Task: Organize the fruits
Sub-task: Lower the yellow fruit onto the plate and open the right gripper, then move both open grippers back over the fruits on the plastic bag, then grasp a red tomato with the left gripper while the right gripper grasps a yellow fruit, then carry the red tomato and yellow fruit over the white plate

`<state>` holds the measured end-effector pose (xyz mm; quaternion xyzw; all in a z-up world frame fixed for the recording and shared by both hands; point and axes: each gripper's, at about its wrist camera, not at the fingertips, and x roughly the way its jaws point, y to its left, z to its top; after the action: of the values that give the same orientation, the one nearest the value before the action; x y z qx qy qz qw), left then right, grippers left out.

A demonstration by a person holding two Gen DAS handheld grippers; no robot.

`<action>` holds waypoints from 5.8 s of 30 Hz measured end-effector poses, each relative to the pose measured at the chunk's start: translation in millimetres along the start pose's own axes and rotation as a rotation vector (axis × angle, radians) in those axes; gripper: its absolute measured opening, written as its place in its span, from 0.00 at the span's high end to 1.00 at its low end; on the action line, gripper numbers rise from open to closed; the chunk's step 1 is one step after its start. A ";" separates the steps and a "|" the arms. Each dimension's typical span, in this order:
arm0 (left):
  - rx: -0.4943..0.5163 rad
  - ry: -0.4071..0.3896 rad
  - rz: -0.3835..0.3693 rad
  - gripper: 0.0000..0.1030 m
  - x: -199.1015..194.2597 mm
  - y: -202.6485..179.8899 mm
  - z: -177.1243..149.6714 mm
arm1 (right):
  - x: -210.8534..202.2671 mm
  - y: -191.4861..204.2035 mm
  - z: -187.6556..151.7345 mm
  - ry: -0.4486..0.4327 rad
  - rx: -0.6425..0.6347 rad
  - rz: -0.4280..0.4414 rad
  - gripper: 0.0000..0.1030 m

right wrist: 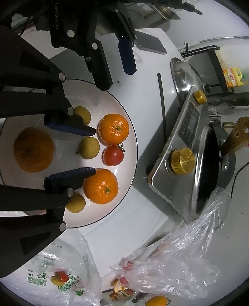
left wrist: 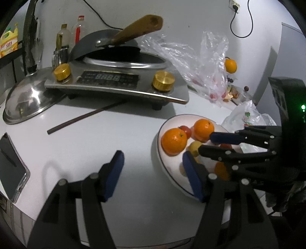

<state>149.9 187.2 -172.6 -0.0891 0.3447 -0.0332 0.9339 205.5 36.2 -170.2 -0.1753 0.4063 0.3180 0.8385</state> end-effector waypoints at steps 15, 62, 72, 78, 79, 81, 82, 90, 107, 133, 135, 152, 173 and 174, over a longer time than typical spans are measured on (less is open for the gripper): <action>0.046 -0.020 -0.006 0.37 -10.6 -43.3 7.9 | -45.1 -27.5 -18.2 -0.081 0.045 -0.015 0.64; 0.308 0.053 -0.059 0.37 50.4 -255.0 36.9 | -109.5 -211.9 -117.9 -0.155 0.284 -0.078 0.64; 0.297 0.091 -0.077 0.37 87.6 -272.1 40.9 | -86.0 -239.6 -118.4 -0.100 0.258 -0.080 0.65; 0.311 0.117 -0.074 0.37 105.9 -275.3 44.1 | -67.8 -250.5 -110.5 -0.081 0.243 -0.092 0.65; 0.310 0.120 -0.076 0.37 108.6 -275.2 44.3 | -65.5 -251.4 -109.9 -0.078 0.242 -0.089 0.65; 0.310 0.125 -0.083 0.37 112.9 -275.7 44.2 | -59.5 -253.5 -109.0 -0.069 0.240 -0.085 0.65; 0.311 0.127 -0.086 0.37 114.0 -275.9 44.3 | -57.9 -254.3 -108.3 -0.066 0.241 -0.084 0.65; 0.312 0.144 -0.092 0.37 123.7 -276.6 43.6 | -48.0 -258.9 -101.8 -0.050 0.223 -0.074 0.67; 0.399 0.172 -0.074 0.37 142.9 -307.9 43.2 | -71.6 -278.5 -110.9 -0.112 0.263 -0.063 0.75; 0.499 0.217 -0.060 0.74 188.8 -330.5 47.1 | -82.7 -312.1 -143.5 -0.136 0.375 -0.084 0.75; 0.514 0.211 -0.047 0.74 188.2 -331.8 45.2 | -83.1 -310.7 -142.6 -0.136 0.373 -0.086 0.75; 0.466 0.131 -0.112 0.74 135.8 -323.6 51.4 | -106.0 -286.1 -134.6 -0.148 0.342 -0.134 0.75; 0.409 0.041 -0.135 0.74 63.8 -287.7 46.5 | -133.9 -224.1 -115.2 -0.173 0.256 -0.149 0.75; 0.405 0.039 -0.134 0.74 60.7 -284.7 45.5 | -134.7 -220.2 -113.7 -0.174 0.250 -0.148 0.75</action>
<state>225.4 -93.2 -123.5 0.0785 0.3421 -0.1654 0.9217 226.5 -241.3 -124.7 -0.0709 0.3544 0.2162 0.9070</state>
